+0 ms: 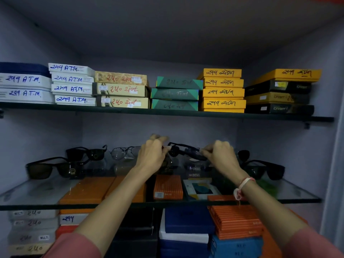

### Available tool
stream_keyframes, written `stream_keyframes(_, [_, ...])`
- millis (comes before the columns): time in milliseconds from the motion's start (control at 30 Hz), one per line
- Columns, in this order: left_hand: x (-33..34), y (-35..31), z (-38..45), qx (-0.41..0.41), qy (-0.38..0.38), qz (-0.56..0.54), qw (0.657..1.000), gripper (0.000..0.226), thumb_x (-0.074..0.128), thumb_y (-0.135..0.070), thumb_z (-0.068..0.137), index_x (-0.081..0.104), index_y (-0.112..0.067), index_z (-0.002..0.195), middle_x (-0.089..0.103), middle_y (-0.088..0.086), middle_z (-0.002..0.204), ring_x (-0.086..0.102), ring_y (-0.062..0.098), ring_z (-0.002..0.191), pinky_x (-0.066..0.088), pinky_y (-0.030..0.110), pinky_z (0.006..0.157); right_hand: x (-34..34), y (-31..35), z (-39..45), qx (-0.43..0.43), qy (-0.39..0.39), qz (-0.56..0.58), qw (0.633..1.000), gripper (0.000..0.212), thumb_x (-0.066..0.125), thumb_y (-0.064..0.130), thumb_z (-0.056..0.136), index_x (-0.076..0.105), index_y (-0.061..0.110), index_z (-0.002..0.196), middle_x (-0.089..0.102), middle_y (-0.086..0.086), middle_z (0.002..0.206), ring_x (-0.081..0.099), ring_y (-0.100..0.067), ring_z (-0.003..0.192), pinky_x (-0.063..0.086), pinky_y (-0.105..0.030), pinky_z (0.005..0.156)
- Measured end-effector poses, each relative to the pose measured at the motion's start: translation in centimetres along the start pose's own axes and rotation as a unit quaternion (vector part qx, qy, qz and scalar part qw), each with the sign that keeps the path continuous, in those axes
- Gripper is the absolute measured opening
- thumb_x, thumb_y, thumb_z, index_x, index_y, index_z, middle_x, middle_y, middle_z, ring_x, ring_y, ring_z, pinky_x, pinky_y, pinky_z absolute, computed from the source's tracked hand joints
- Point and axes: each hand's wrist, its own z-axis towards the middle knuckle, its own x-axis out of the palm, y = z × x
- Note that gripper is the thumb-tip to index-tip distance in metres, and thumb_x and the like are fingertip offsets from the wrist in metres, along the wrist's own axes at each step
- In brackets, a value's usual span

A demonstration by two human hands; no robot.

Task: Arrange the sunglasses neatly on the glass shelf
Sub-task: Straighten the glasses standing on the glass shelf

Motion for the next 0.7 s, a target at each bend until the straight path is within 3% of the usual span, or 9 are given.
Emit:
stream_keyframes(67, [0.2, -0.6, 0.5, -0.006, 0.017, -0.017, 1.0, 0.043, 0.059, -0.034, 0.093, 0.061, -0.015, 0.132, 0.063, 0.015, 0.128, 0.066, 0.034, 0.104, 0.055, 0.045, 0.089, -1.2, -0.5, -0.3, -0.01, -0.007, 0.026, 1.0, 0.023, 0.068, 0.03, 0.09, 0.081, 0.012, 0.098, 0.079, -0.011, 0.092, 0.073, -0.028, 0.081, 0.06, -0.043, 0.076])
stream_keyframes(267, [0.5, -1.6, 0.0, -0.028, 0.023, -0.067, 0.997, 0.029, 0.074, -0.035, 0.081, 0.08, -0.012, 0.097, 0.079, 0.01, 0.091, 0.073, 0.024, 0.085, 0.06, 0.04, 0.079, -3.0, -1.8, -1.0, 0.006, -0.068, 0.064, 0.996, 0.025, 0.071, 0.031, 0.088, 0.082, 0.009, 0.089, 0.073, -0.007, 0.082, 0.068, -0.024, 0.068, 0.06, -0.041, 0.069])
stream_keyframes(333, [0.5, -2.2, 0.0, -0.012, 0.032, -0.033, 0.999, 0.035, 0.074, -0.045, 0.077, 0.08, -0.014, 0.092, 0.079, 0.007, 0.081, 0.072, 0.021, 0.078, 0.061, 0.037, 0.071, -3.4, -2.1, -0.8, 0.037, -0.089, 0.074, 0.993, 0.024, 0.072, 0.029, 0.087, 0.082, 0.008, 0.089, 0.076, -0.009, 0.076, 0.07, -0.023, 0.066, 0.061, -0.039, 0.069])
stream_keyframes(433, [0.9, -3.1, 0.5, 0.001, 0.018, 0.033, 0.999, 0.036, 0.067, -0.052, 0.081, 0.08, -0.02, 0.093, 0.078, 0.006, 0.085, 0.071, 0.024, 0.082, 0.056, 0.033, 0.066, -4.0, -2.7, -0.4, 0.084, -0.104, 0.073, 0.988, 0.019, 0.074, 0.027, 0.084, 0.083, 0.01, 0.088, 0.079, -0.013, 0.08, 0.073, -0.028, 0.071, 0.063, -0.041, 0.07])
stream_keyframes(533, [1.6, -4.0, 1.1, -0.028, 0.017, 0.042, 0.999, 0.03, 0.067, -0.044, 0.083, 0.079, -0.019, 0.092, 0.076, 0.011, 0.091, 0.07, 0.03, 0.085, 0.05, 0.032, 0.063, -4.2, -3.5, -0.1, 0.131, -0.092, 0.04, 0.986, 0.016, 0.076, 0.029, 0.079, 0.084, 0.015, 0.082, 0.079, -0.01, 0.086, 0.072, -0.032, 0.08, 0.058, -0.036, 0.068])
stream_keyframes(633, [2.5, -4.6, 1.7, -0.075, 0.043, 0.012, 0.996, 0.023, 0.067, -0.033, 0.08, 0.078, -0.013, 0.081, 0.073, 0.009, 0.08, 0.069, 0.029, 0.077, 0.047, 0.029, 0.057, -4.2, -4.6, 0.3, 0.181, -0.046, -0.006, 0.982, 0.026, 0.075, 0.031, 0.077, 0.077, 0.007, 0.068, 0.069, -0.011, 0.071, 0.063, -0.031, 0.065, 0.046, -0.03, 0.059])
stream_keyframes(700, [3.2, -4.9, 2.2, -0.102, 0.077, -0.018, 0.992, 0.02, 0.066, -0.025, 0.078, 0.075, -0.007, 0.074, 0.067, 0.006, 0.071, 0.063, 0.026, 0.068, 0.044, 0.027, 0.052, -4.0, -5.4, 0.7, 0.202, -0.008, -0.011, 0.979, 0.03, 0.074, 0.032, 0.077, 0.072, 0.003, 0.069, 0.067, -0.011, 0.073, 0.063, -0.03, 0.066, 0.045, -0.03, 0.06])
